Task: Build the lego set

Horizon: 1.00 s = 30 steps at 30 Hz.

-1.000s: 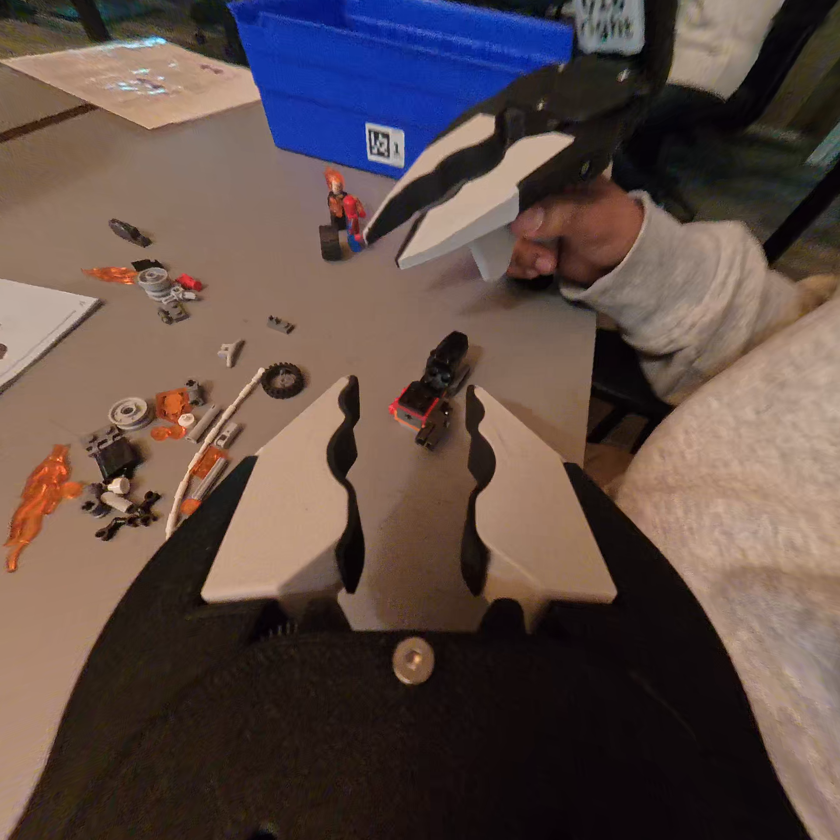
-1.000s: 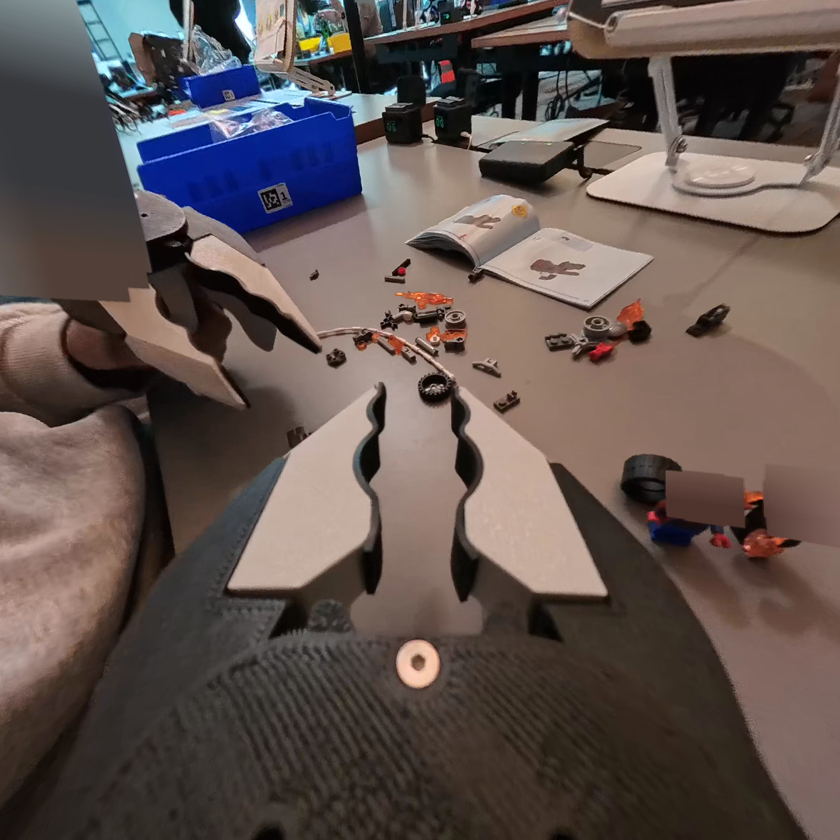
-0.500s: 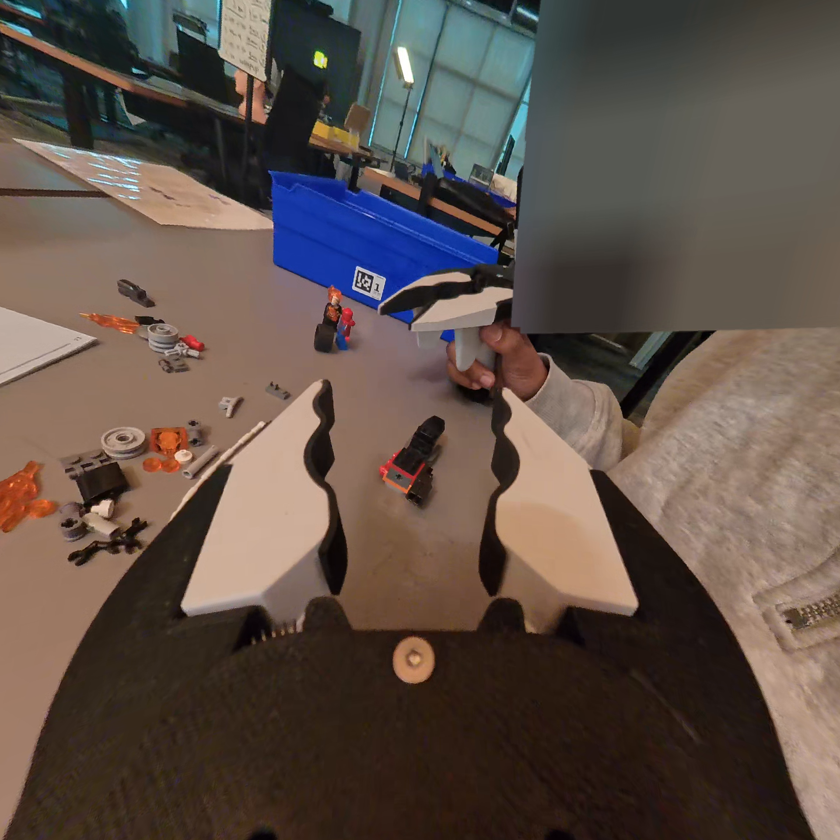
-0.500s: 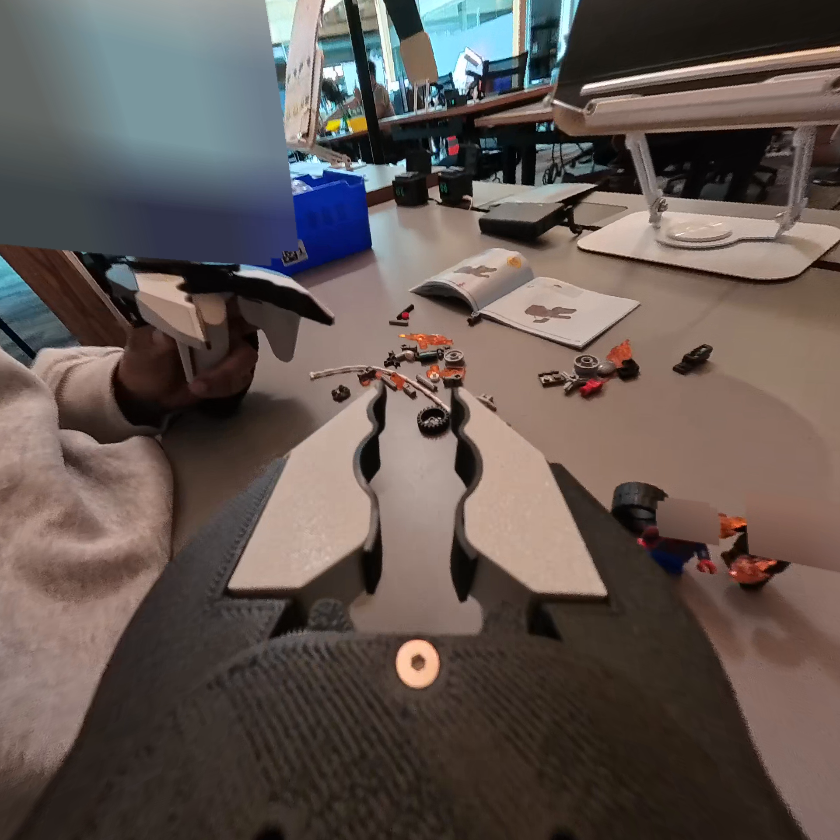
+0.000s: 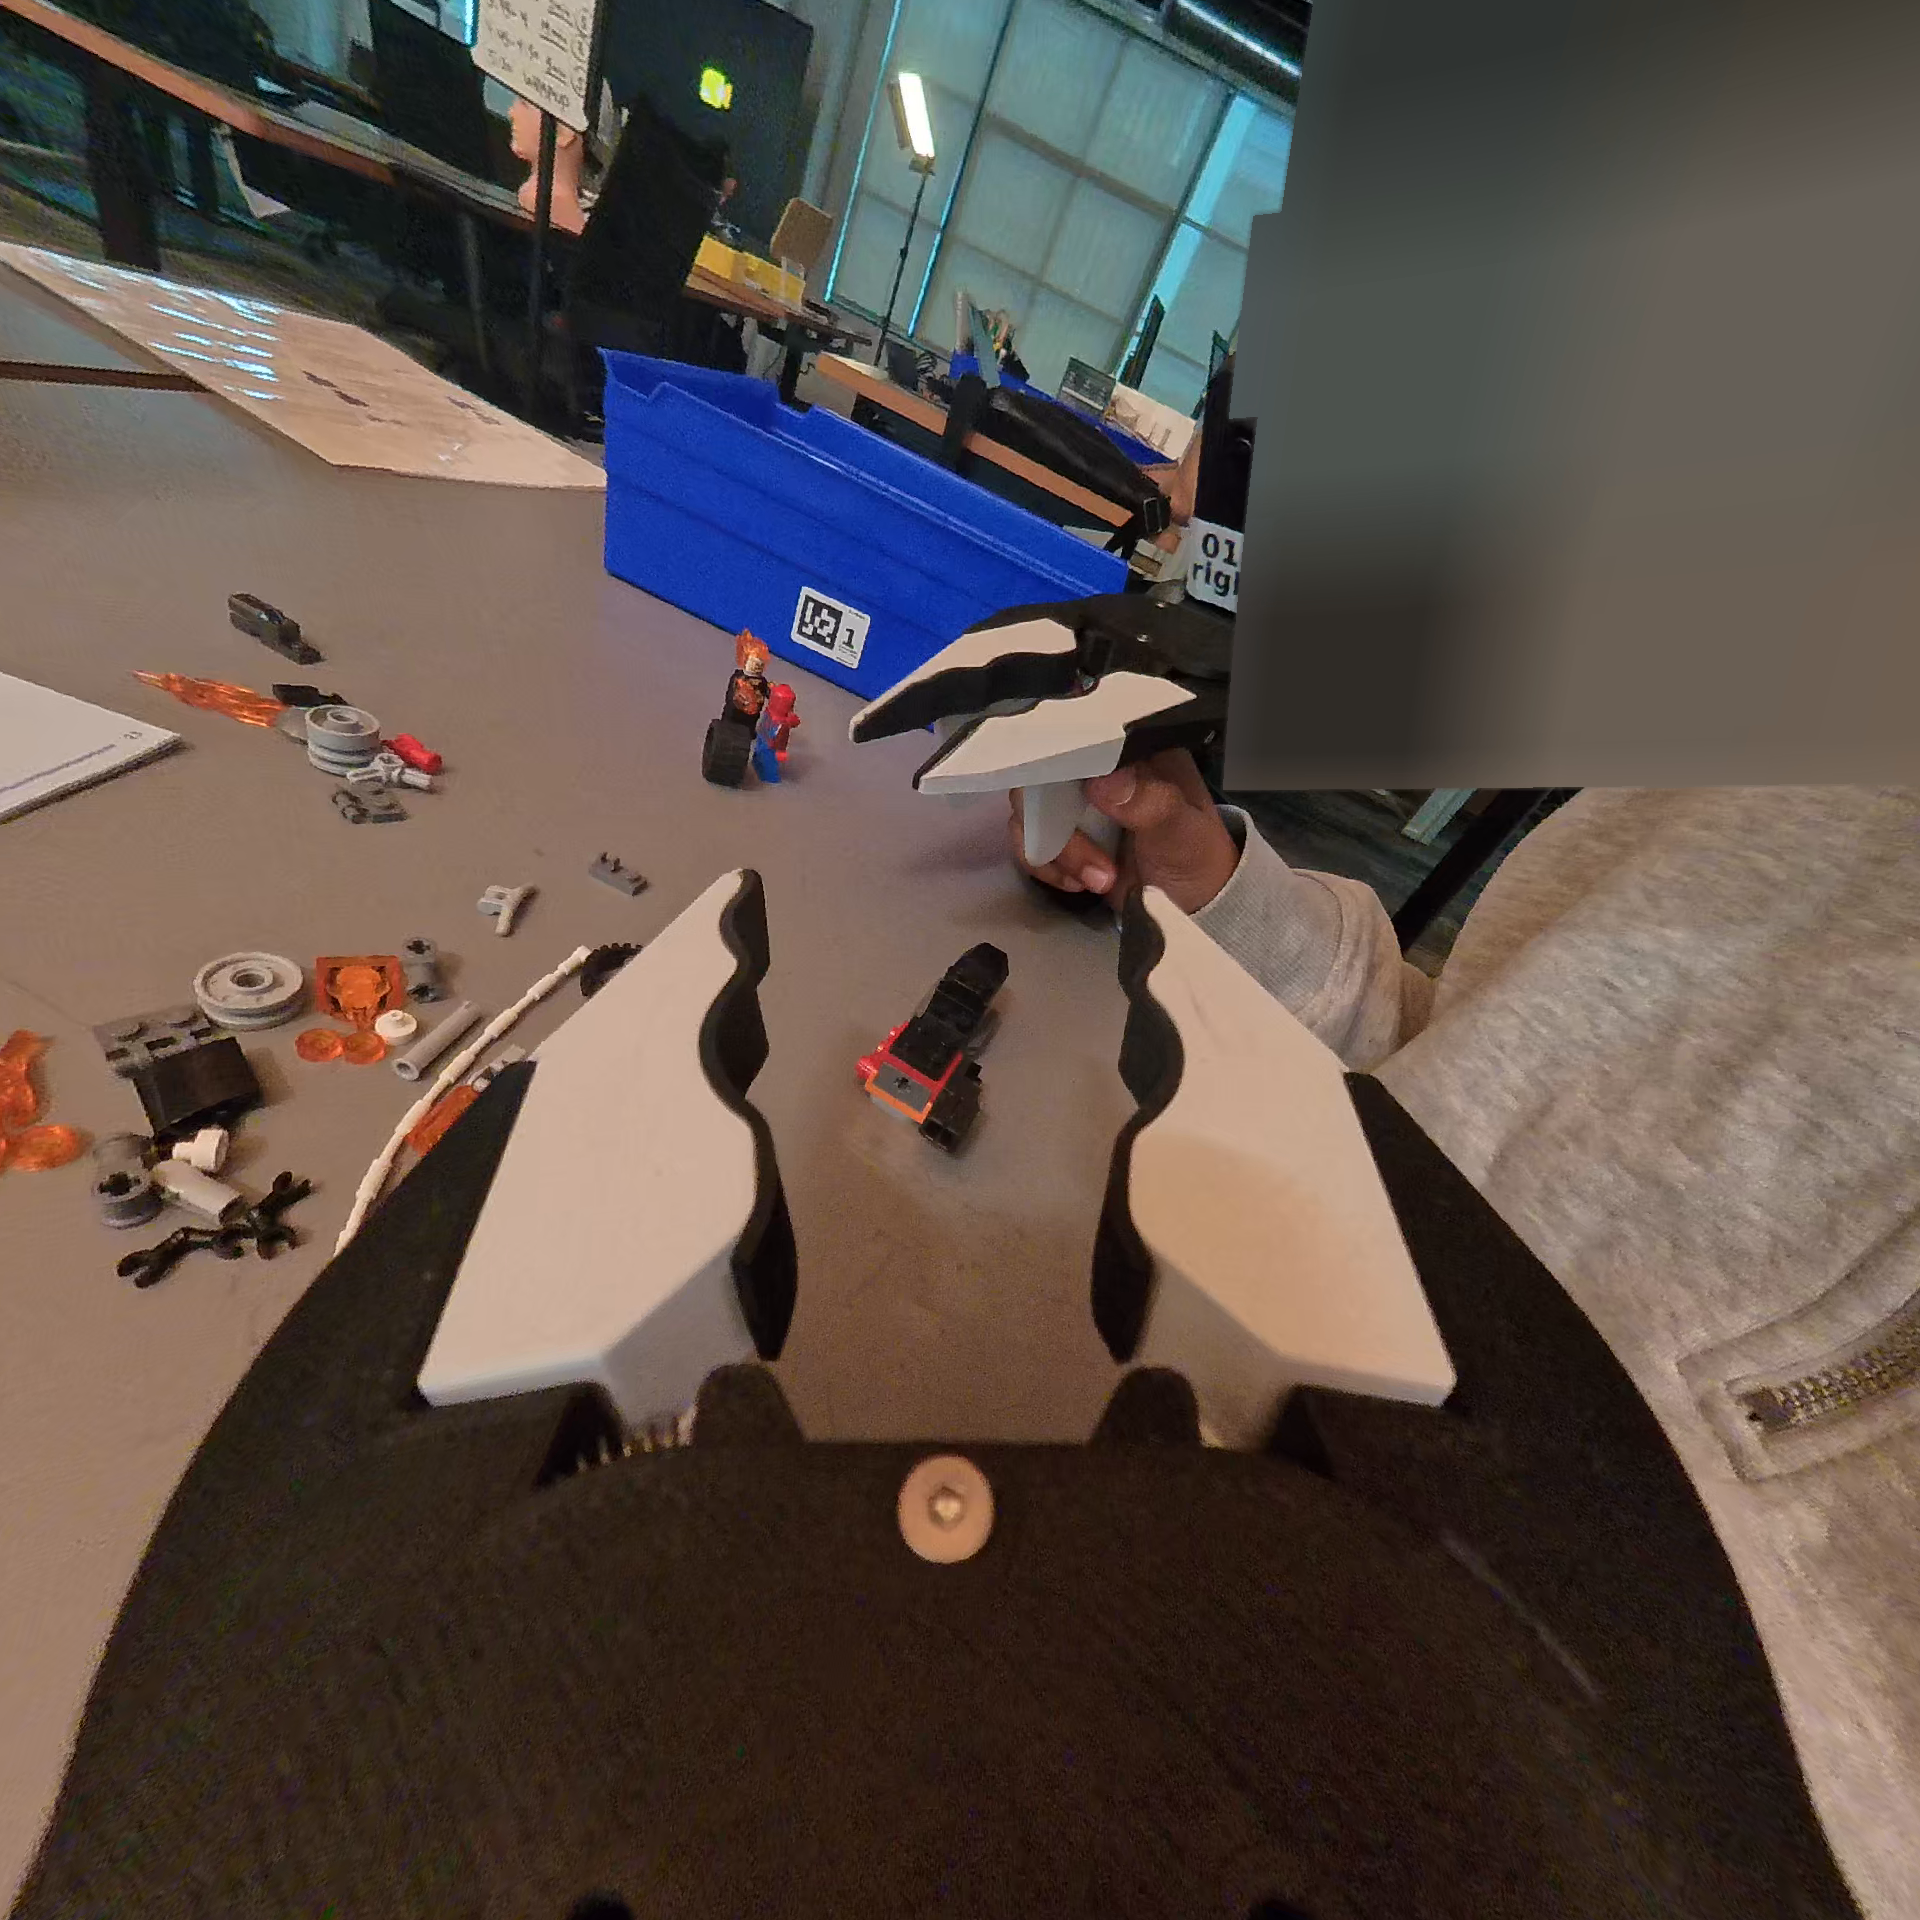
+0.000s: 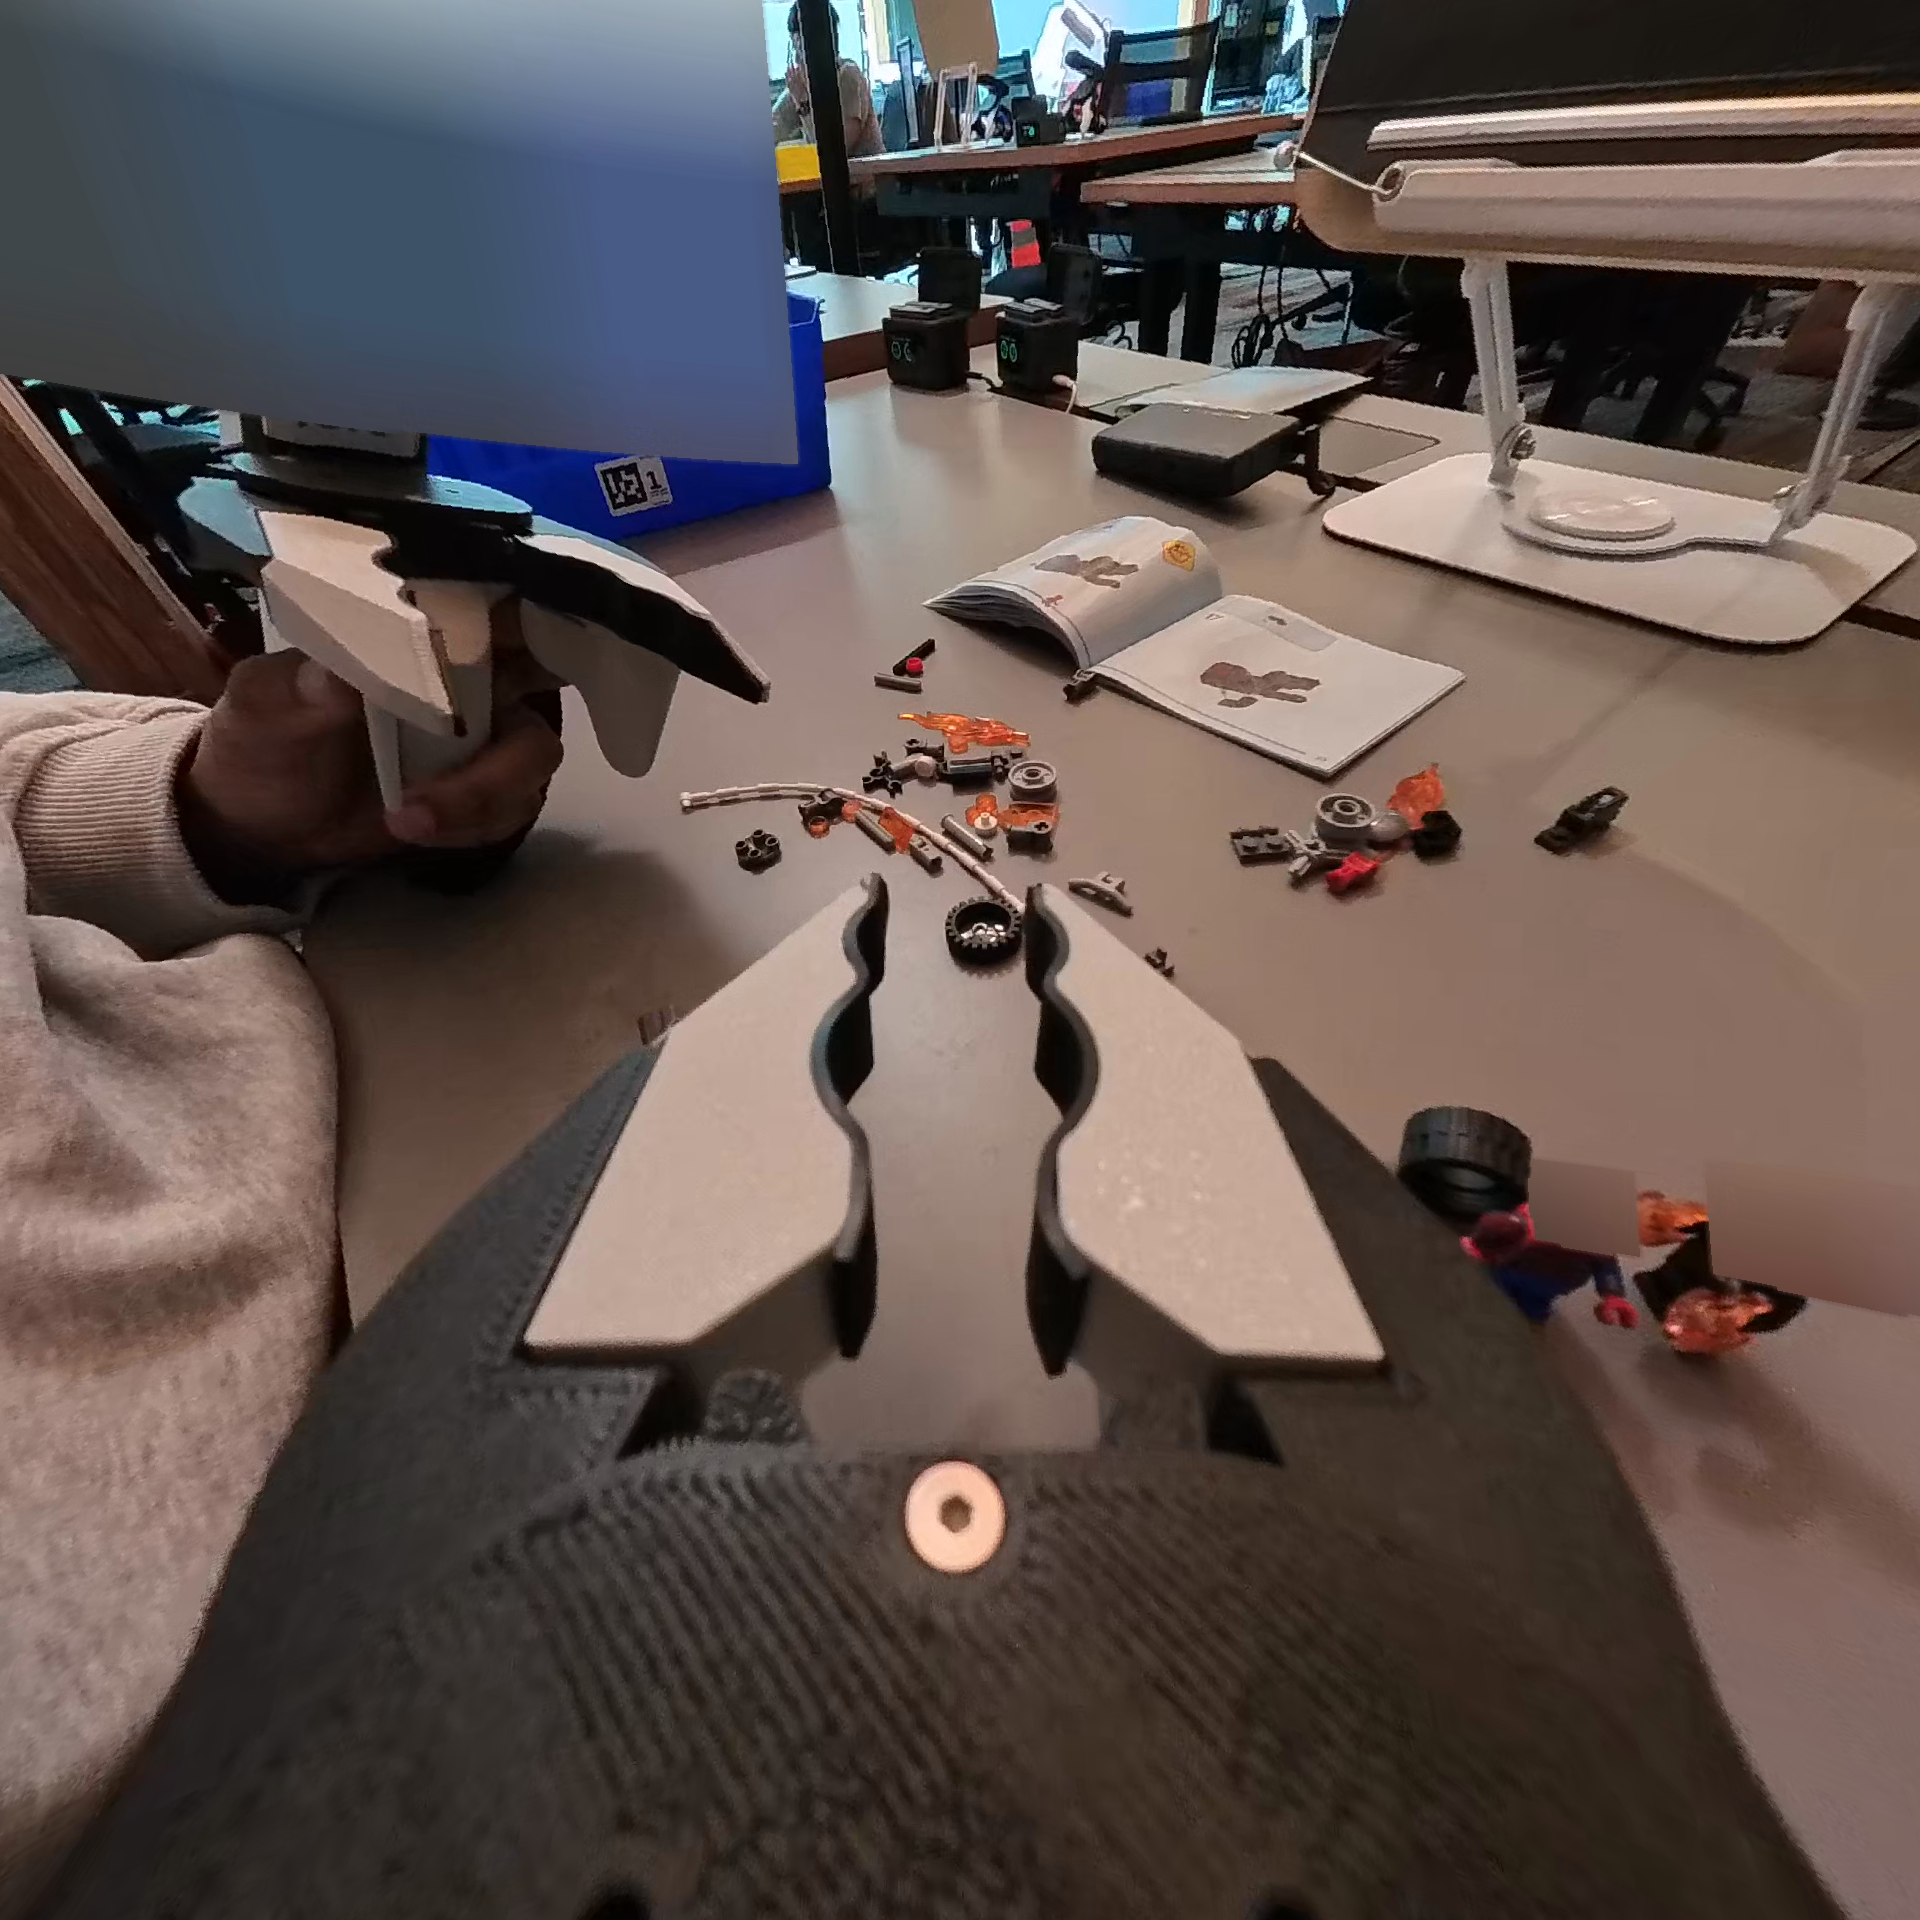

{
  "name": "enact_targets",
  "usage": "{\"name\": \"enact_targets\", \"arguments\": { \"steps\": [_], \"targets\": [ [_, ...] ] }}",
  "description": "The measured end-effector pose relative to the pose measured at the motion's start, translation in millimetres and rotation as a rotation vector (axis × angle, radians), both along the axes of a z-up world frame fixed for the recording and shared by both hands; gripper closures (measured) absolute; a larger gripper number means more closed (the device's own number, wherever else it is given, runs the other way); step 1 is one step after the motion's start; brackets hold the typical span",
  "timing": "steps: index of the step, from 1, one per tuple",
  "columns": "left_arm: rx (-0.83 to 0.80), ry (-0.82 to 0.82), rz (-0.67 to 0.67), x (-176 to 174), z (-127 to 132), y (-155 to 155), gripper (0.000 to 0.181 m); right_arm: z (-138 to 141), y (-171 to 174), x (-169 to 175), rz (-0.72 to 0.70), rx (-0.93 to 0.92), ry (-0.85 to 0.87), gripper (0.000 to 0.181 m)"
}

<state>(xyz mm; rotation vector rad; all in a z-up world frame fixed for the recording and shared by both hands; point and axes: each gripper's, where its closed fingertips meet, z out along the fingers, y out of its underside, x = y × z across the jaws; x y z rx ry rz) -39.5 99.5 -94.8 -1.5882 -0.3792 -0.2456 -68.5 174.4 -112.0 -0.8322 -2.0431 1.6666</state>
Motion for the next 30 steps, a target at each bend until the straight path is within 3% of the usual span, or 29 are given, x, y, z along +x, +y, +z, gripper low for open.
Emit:
{"name": "enact_targets", "arguments": {
  "steps": [16,21,24,27,30],
  "targets": [
    [0.003,-0.020,0.016,-4,-1,-1,0.114,-3,-1,-2,-0.006,0.013,-0.015,0.156],
    [-0.012,-0.090,0.060,-15,-6,-1,0.111,-2,0,-2,-0.008,0.007,-0.009,0.155],
    [0.003,-0.143,0.011,-18,4,5,0.104,0,0,0,-0.008,0.006,0.012,0.155],
    [0.023,-0.192,0.025,-42,25,12,0.097,3,0,2,-0.006,0.001,0.032,0.156],
    [-0.122,-0.223,0.071,-85,21,23,0.088,5,0,4,0.000,-0.005,0.049,0.156]
  ]
}}
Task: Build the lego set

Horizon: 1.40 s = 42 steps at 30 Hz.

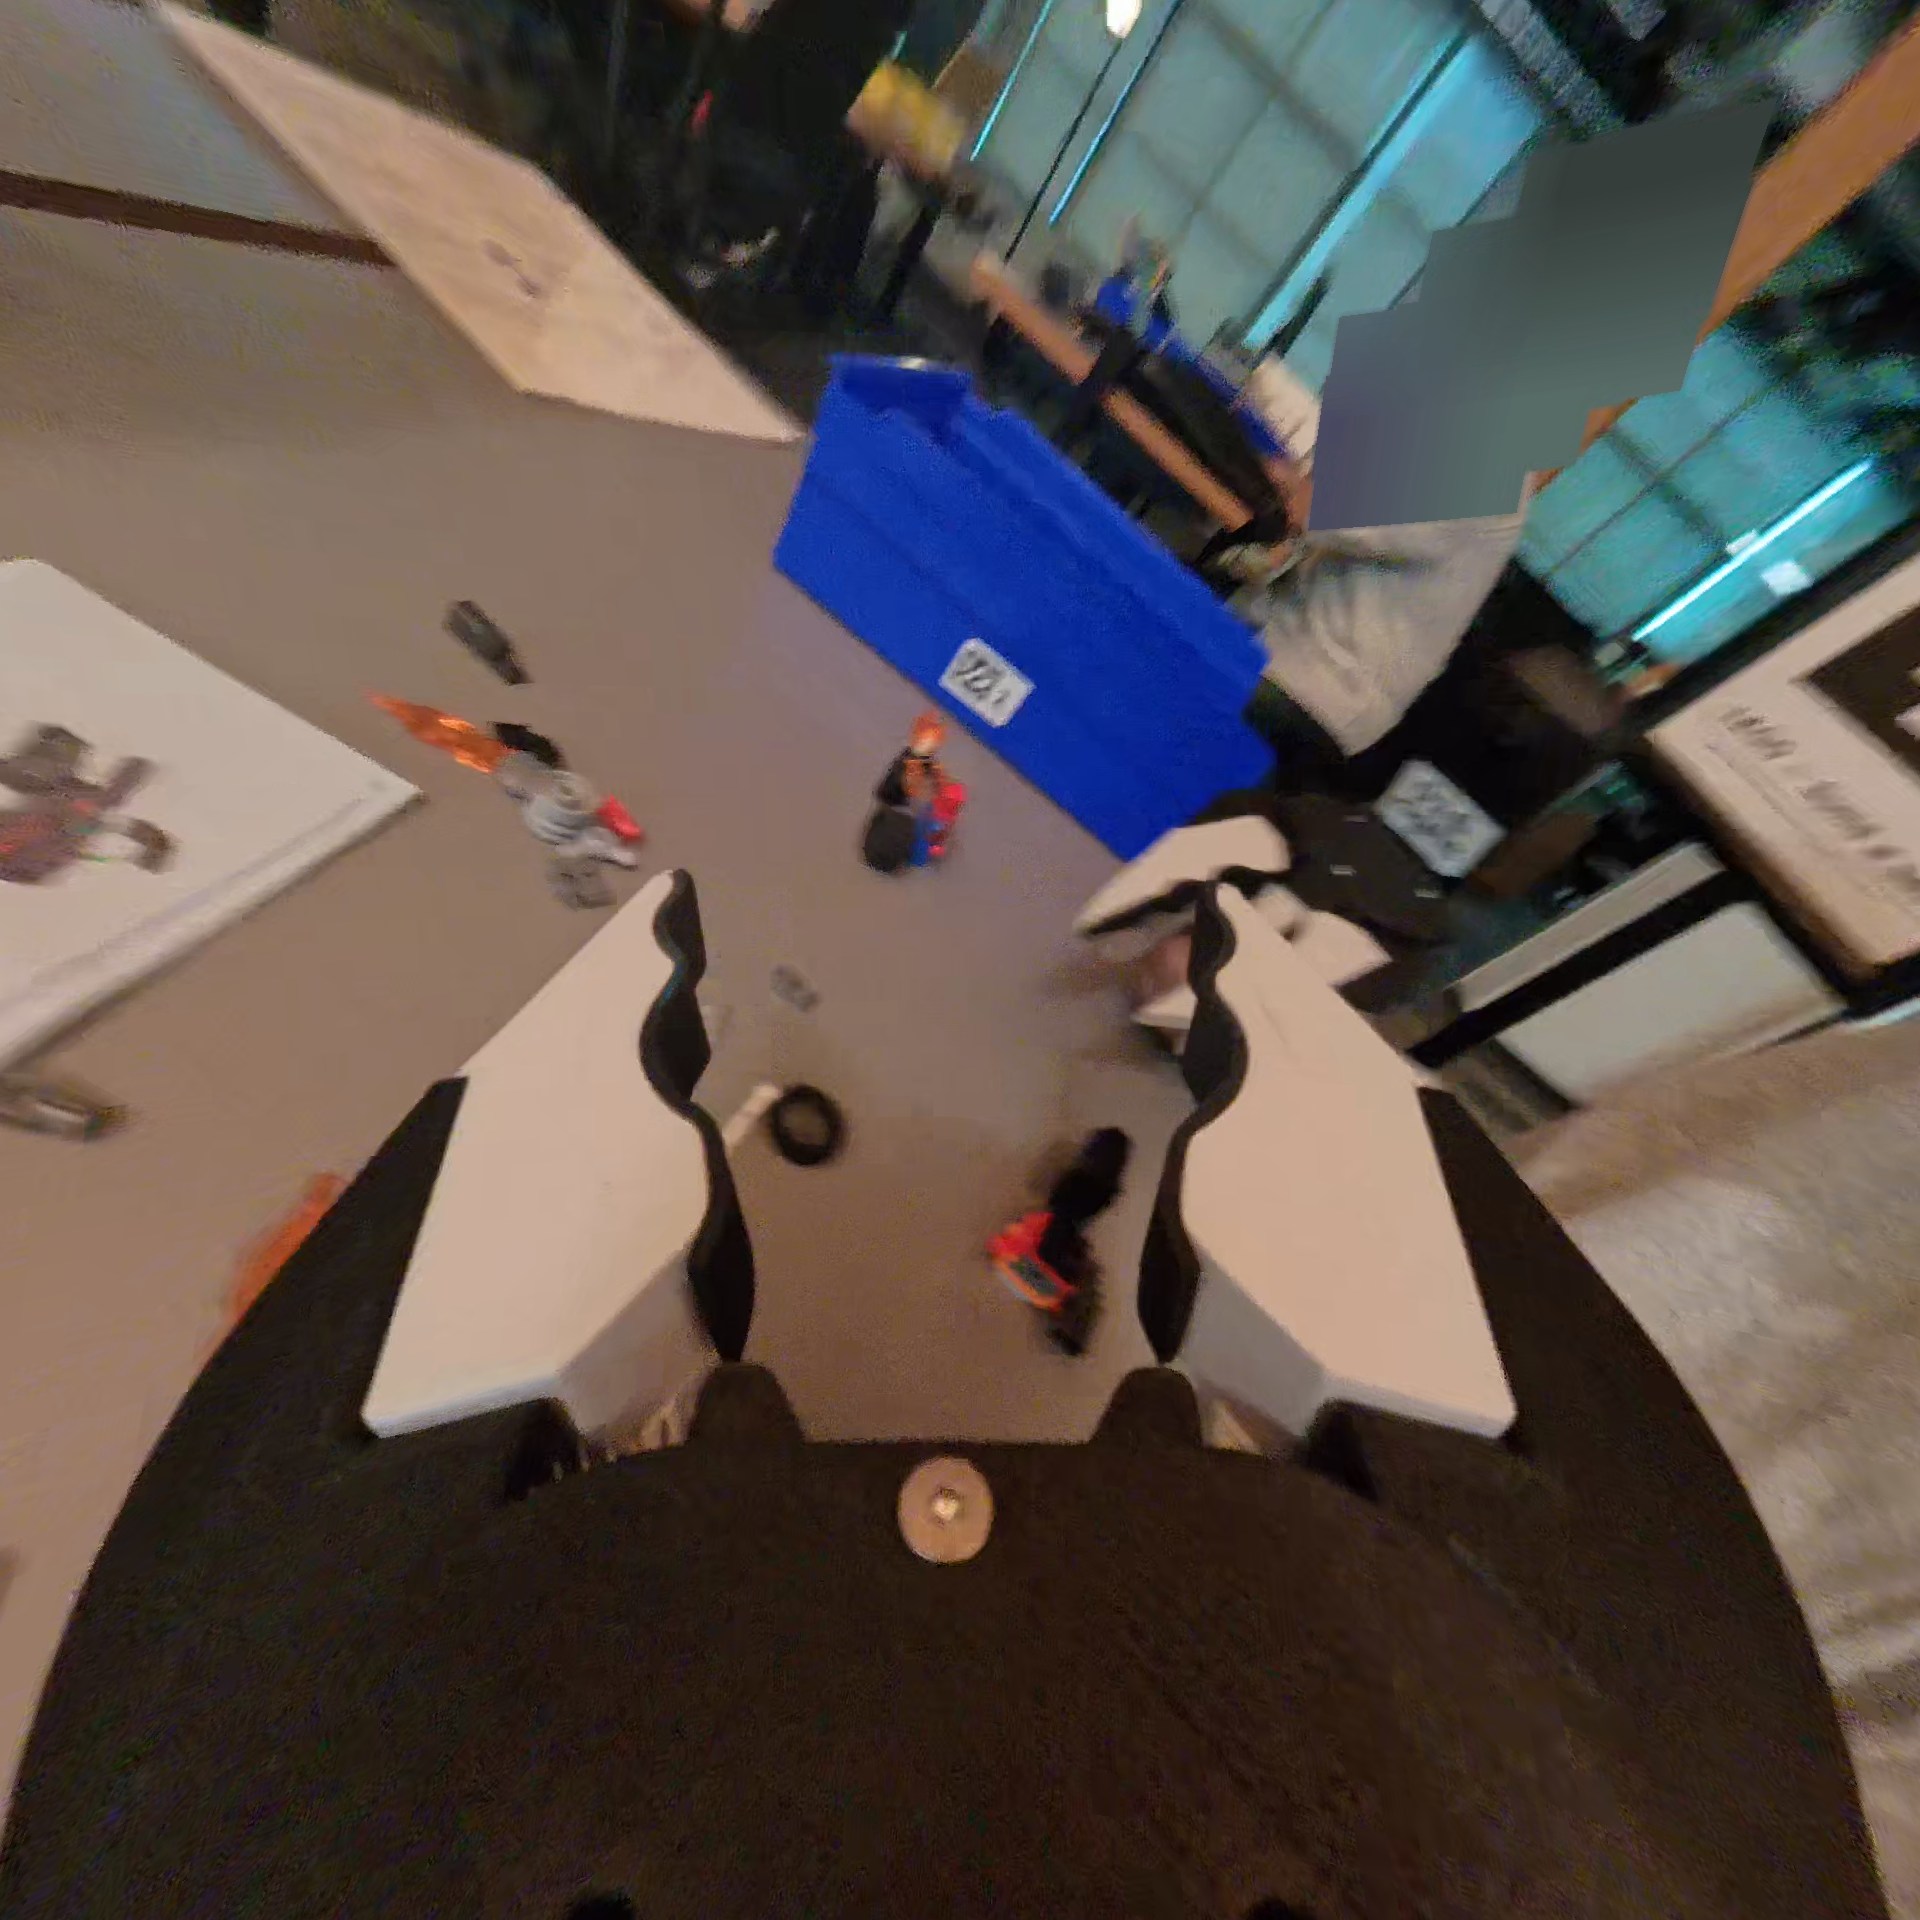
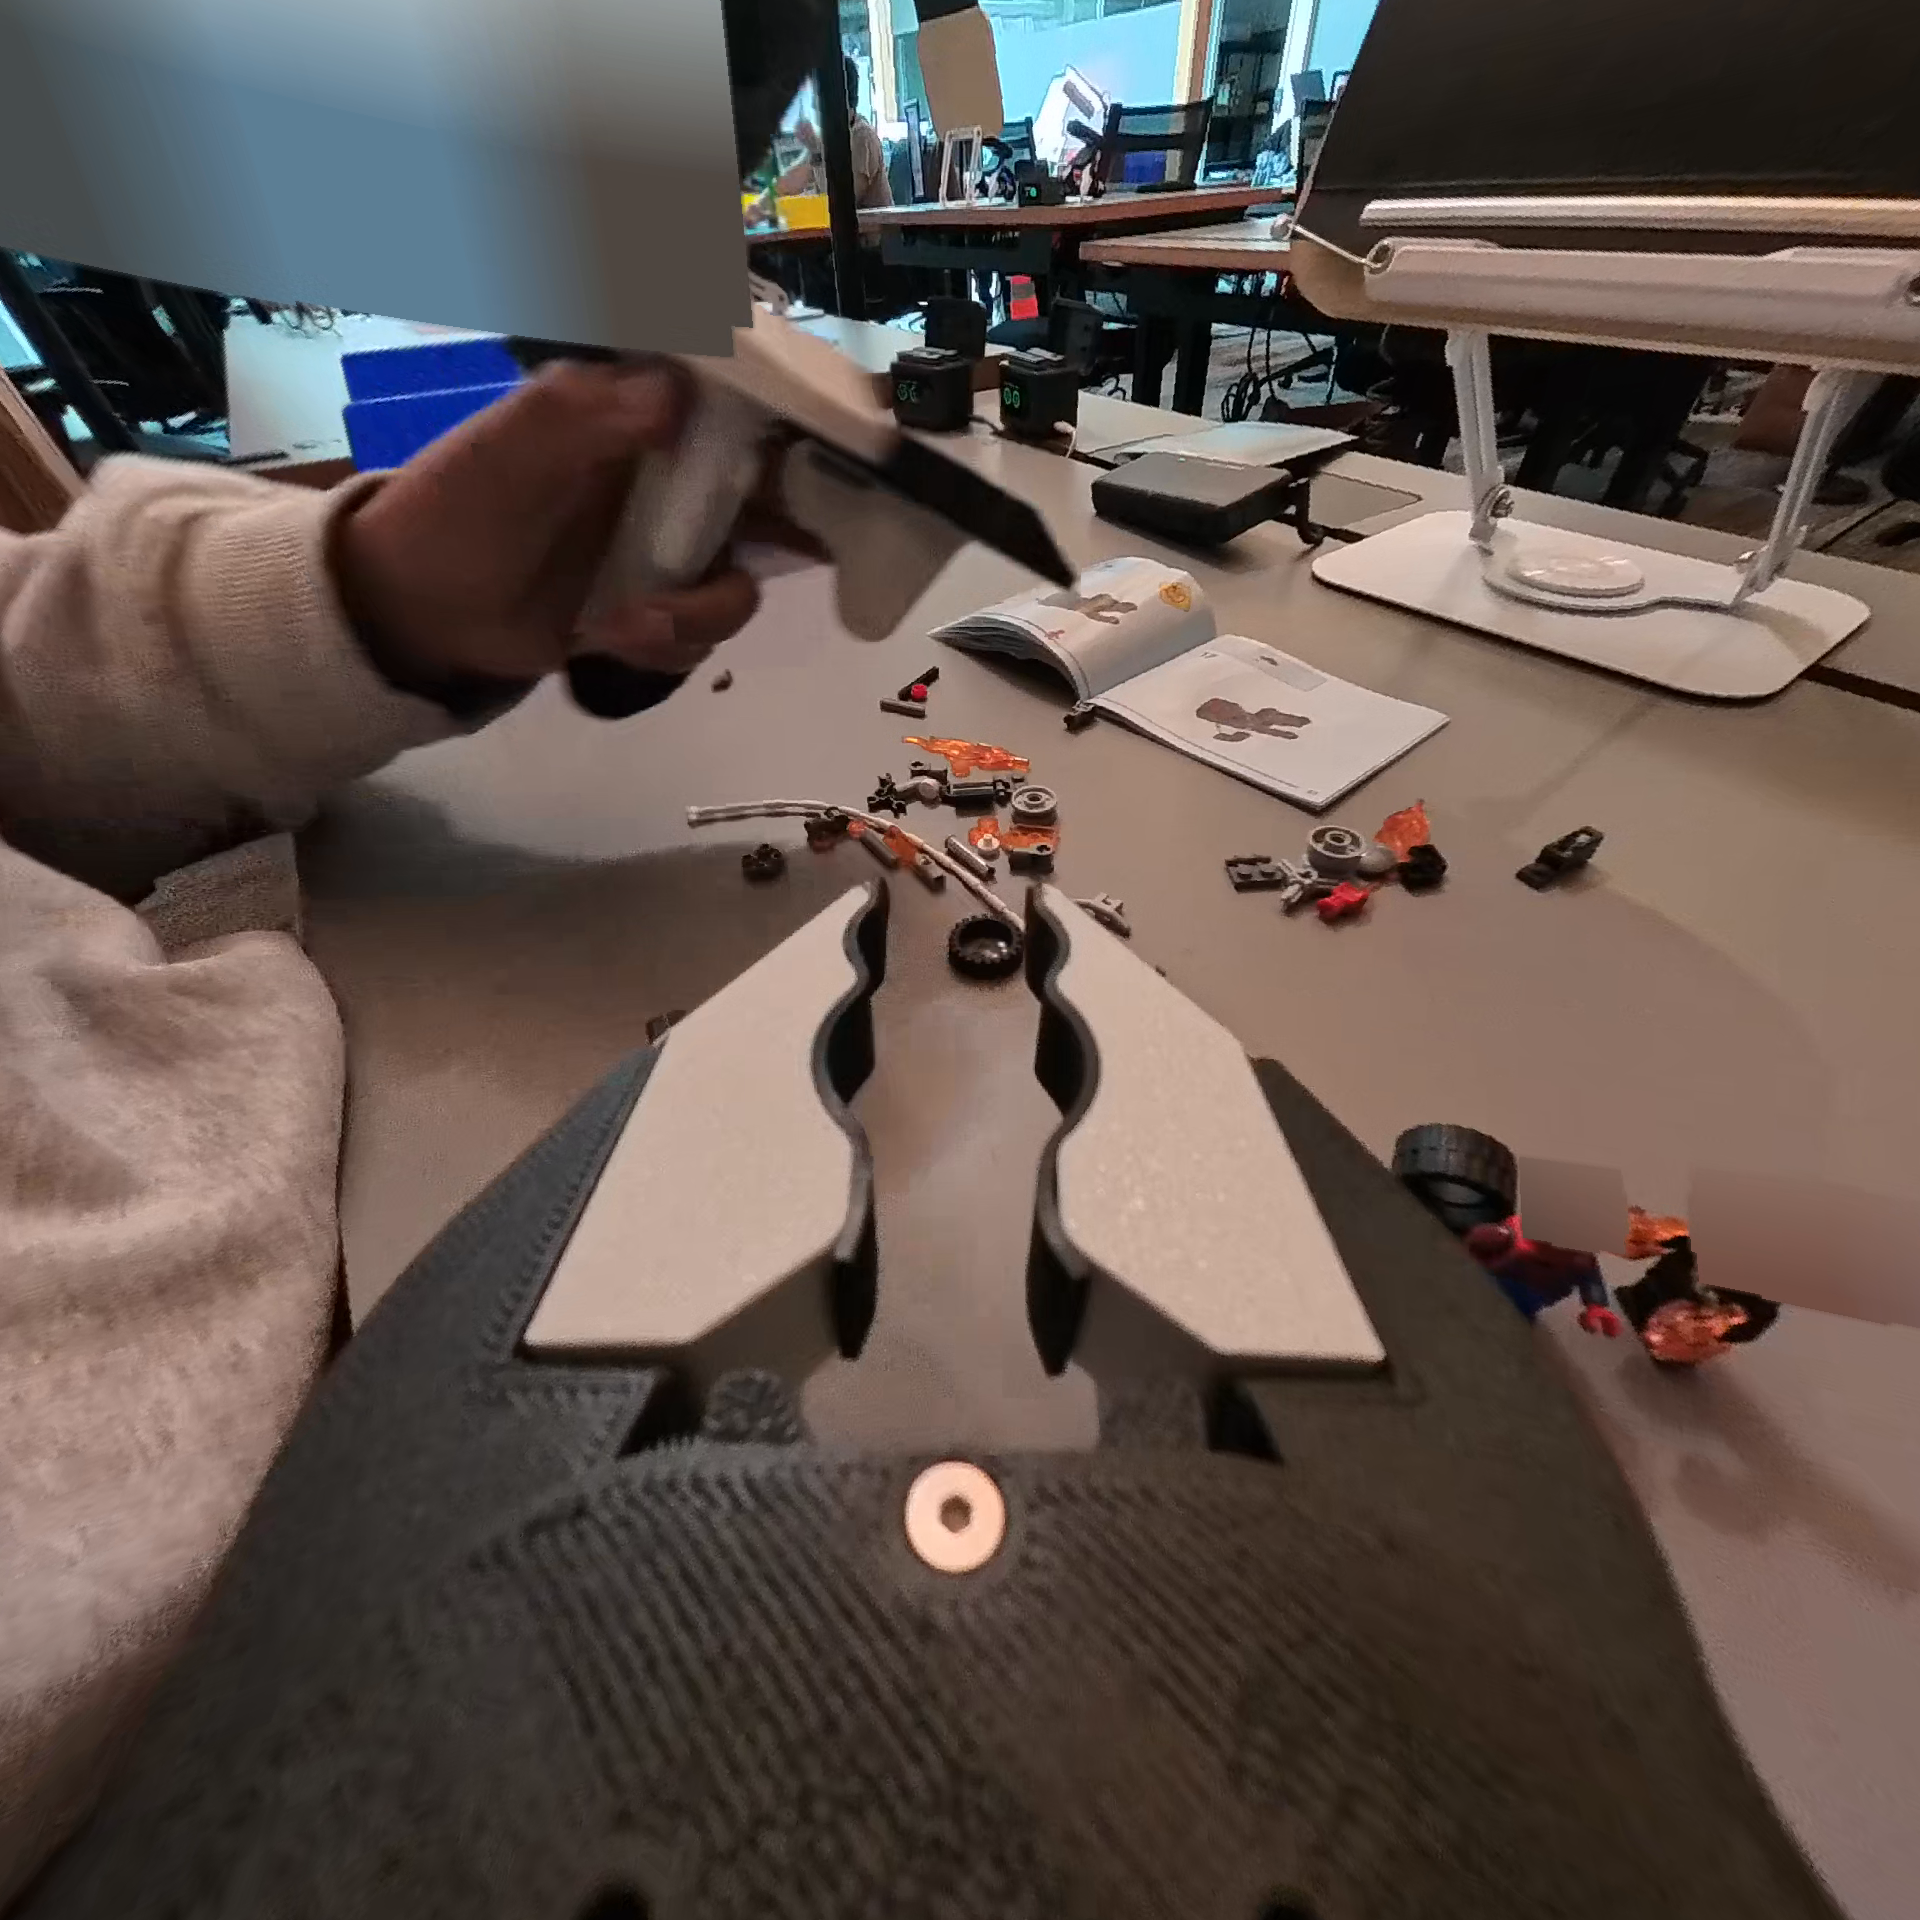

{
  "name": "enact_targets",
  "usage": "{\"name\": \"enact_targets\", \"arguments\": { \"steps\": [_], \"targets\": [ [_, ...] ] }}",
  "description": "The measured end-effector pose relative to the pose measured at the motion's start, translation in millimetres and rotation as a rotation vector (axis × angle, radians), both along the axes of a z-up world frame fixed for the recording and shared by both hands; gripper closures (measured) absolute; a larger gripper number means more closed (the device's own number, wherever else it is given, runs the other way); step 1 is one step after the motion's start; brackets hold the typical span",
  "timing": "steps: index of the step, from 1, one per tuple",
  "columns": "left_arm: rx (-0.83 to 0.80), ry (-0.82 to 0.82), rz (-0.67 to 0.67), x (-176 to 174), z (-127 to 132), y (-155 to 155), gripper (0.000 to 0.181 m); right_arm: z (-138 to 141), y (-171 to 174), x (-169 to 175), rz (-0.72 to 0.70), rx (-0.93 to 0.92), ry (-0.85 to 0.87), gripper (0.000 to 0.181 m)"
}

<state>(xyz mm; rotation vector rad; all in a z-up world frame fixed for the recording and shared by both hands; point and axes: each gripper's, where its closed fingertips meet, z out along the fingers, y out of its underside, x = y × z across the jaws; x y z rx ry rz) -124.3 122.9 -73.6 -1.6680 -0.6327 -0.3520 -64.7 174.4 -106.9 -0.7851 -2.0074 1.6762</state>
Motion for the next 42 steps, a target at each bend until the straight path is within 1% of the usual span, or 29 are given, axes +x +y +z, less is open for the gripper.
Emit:
{"name": "enact_targets", "arguments": {
  "steps": [1,4,5,8,10,12,14,16,17,25,27,29,34,36,37,39,42],
  "targets": [
    [-0.074,0.028,0.020,-19,-7,3,0.086,1,0,1,0.001,-0.002,0.007,0.156],
    [-0.311,0.127,0.160,-93,-40,5,0.085,3,1,4,0.002,-0.007,0.025,0.157],
    [-0.383,0.134,0.202,-115,-52,5,0.085,3,1,4,0.002,-0.007,0.029,0.157],
    [-0.544,0.135,0.276,-155,-80,5,0.087,5,1,5,0.001,-0.010,0.039,0.157],
    [-0.655,0.143,0.333,-169,-96,0,0.091,5,1,6,0.001,-0.013,0.042,0.158],
    [-0.712,0.141,0.364,-170,-105,-4,0.091,6,1,6,0.004,-0.018,0.041,0.158],
    [-0.741,0.137,0.364,-167,-114,-5,0.090,6,1,6,0.007,-0.022,0.039,0.157],
    [-0.786,0.172,0.371,-166,-121,-8,0.088,6,1,6,0.009,-0.024,0.037,0.157],
    [-0.801,0.193,0.379,-167,-122,-8,0.087,6,1,6,0.009,-0.023,0.036,0.157],
    [-0.823,0.177,0.374,-166,-123,-9,0.085,4,1,5,0.006,-0.013,0.030,0.157],
    [-0.839,0.165,0.363,-166,-123,-11,0.089,4,1,5,0.005,-0.009,0.031,0.157],
    [-0.853,0.154,0.357,-168,-122,-14,0.098,3,0,5,0.004,-0.004,0.032,0.157],
    [-0.844,0.165,0.396,-179,-121,-24,0.132,2,-1,5,-0.002,0.014,0.038,0.157],
    [-0.849,0.178,0.404,-181,-121,-25,0.140,1,-1,5,-0.004,0.023,0.040,0.157],
    [-0.855,0.186,0.407,-181,-120,-25,0.148,1,-1,5,-0.005,0.027,0.040,0.157],
    [-0.862,0.201,0.403,-181,-120,-24,0.154,0,-2,5,-0.008,0.035,0.041,0.157],
    [-0.893,0.244,0.410,-183,-121,-25,0.172,-1,-2,4,-0.011,0.045,0.041,0.157]
  ]
}}
